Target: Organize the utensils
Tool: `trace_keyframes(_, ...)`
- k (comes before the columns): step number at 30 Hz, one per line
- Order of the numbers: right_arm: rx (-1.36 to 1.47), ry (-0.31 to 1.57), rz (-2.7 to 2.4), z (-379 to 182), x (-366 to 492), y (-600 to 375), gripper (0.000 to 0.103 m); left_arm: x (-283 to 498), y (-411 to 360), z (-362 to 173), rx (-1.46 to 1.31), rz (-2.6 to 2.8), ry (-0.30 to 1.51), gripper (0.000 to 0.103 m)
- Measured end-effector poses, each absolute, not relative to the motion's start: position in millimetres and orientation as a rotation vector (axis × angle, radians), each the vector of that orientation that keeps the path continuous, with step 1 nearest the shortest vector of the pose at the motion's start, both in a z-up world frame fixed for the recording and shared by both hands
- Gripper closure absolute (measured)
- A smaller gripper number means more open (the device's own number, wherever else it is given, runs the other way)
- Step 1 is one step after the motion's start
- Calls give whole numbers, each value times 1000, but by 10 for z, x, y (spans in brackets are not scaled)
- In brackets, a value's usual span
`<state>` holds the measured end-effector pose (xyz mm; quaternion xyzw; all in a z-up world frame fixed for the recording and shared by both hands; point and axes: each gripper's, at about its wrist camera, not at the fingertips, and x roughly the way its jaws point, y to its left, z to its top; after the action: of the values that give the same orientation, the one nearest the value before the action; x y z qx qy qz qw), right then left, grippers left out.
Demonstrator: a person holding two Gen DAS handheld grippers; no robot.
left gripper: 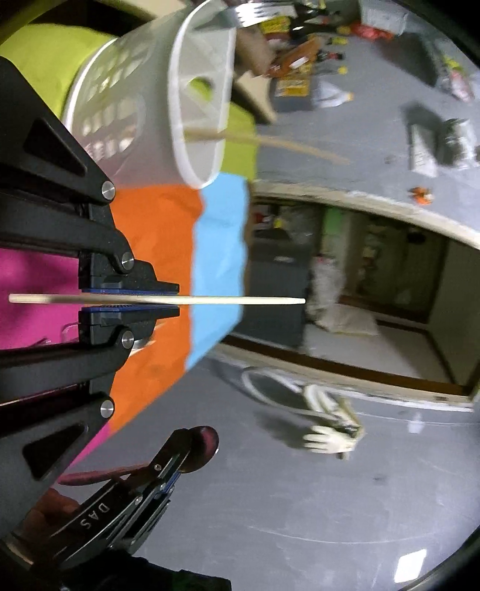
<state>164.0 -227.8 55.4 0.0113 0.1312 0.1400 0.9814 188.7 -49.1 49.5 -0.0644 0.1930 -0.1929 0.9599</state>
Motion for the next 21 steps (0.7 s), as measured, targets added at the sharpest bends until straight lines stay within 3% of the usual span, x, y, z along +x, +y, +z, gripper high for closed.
trace_keyframes(10,53,49,395,1052,1788,-1724,99,1883,51,981,-172,-328,224,101)
trace_keyframes(21,208,-57,487,1391,2225,-1025,99,2162,1224,1303,-283,-196,78,101)
